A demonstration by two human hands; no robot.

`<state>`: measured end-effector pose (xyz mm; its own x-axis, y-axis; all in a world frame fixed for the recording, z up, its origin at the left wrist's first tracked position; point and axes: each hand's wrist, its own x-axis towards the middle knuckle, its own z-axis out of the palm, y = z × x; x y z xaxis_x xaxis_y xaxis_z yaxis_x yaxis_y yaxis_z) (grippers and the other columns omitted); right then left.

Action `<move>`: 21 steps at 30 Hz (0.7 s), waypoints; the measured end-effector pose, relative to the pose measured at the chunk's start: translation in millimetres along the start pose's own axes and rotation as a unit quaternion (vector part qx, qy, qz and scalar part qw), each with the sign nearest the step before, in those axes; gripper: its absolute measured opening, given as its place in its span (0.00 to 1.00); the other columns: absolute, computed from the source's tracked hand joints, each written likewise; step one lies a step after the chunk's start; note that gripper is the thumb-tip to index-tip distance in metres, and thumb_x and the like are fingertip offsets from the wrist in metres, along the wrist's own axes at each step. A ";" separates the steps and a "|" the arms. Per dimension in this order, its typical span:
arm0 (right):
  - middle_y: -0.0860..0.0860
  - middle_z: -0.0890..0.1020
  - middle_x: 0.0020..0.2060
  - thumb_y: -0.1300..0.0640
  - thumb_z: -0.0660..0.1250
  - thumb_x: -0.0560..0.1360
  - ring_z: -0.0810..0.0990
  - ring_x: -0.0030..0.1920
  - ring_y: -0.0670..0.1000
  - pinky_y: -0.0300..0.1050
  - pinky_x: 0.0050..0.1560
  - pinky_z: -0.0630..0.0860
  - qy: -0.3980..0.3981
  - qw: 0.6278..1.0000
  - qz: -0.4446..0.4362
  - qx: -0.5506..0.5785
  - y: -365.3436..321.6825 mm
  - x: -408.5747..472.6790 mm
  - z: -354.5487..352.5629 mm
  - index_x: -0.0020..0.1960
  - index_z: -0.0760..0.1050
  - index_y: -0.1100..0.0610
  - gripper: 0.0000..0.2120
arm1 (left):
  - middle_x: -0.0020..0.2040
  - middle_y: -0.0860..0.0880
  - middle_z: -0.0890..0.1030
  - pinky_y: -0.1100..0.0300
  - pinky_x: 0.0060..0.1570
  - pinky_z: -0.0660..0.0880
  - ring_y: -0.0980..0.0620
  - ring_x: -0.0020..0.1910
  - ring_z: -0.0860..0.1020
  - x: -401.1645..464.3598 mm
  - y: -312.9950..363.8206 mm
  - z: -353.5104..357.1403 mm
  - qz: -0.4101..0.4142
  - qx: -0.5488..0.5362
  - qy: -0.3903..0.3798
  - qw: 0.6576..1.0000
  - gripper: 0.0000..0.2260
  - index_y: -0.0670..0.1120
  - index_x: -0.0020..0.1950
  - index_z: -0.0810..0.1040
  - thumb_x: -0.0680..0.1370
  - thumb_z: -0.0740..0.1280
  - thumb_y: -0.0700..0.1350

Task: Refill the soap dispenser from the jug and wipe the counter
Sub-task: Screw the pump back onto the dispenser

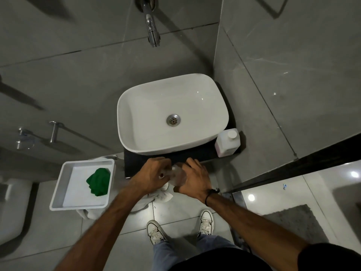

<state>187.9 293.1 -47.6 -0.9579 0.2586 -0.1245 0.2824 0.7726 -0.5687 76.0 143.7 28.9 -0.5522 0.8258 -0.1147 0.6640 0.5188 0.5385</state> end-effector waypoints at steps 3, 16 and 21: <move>0.47 0.74 0.52 0.34 0.75 0.54 0.74 0.53 0.52 0.49 0.53 0.75 -0.005 1.000 0.006 -0.006 -0.5 -1.5 -0.3 0.65 0.75 0.47 0.41 | 0.46 0.48 0.81 0.58 0.44 0.78 0.51 0.43 0.80 -3.3 0.0 -1.2 0.051 0.001 -0.016 0.999 0.10 0.42 0.50 0.83 0.70 0.75 0.35; 0.46 0.74 0.51 0.37 0.74 0.55 0.74 0.52 0.51 0.51 0.52 0.75 -0.006 1.000 0.002 0.012 -1.0 -6.7 -1.9 0.62 0.75 0.46 0.37 | 0.46 0.48 0.86 0.61 0.44 0.79 0.51 0.43 0.83 -13.6 -1.7 0.2 -0.003 -0.019 0.015 1.000 0.12 0.42 0.54 0.86 0.72 0.77 0.44; 0.45 0.73 0.50 0.38 0.76 0.55 0.73 0.51 0.50 0.49 0.51 0.75 -0.015 1.000 -0.007 0.002 -3.2 -5.5 -2.7 0.61 0.75 0.47 0.36 | 0.44 0.47 0.86 0.59 0.42 0.80 0.52 0.39 0.82 -15.3 -1.7 4.9 -0.039 -0.011 0.029 0.999 0.09 0.43 0.52 0.86 0.76 0.73 0.45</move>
<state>192.3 290.8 -42.9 -0.9630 0.2297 -0.1412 0.2687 0.7735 -0.5740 85.7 131.3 25.6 -0.6311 0.7680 -0.1086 0.6065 0.5759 0.5481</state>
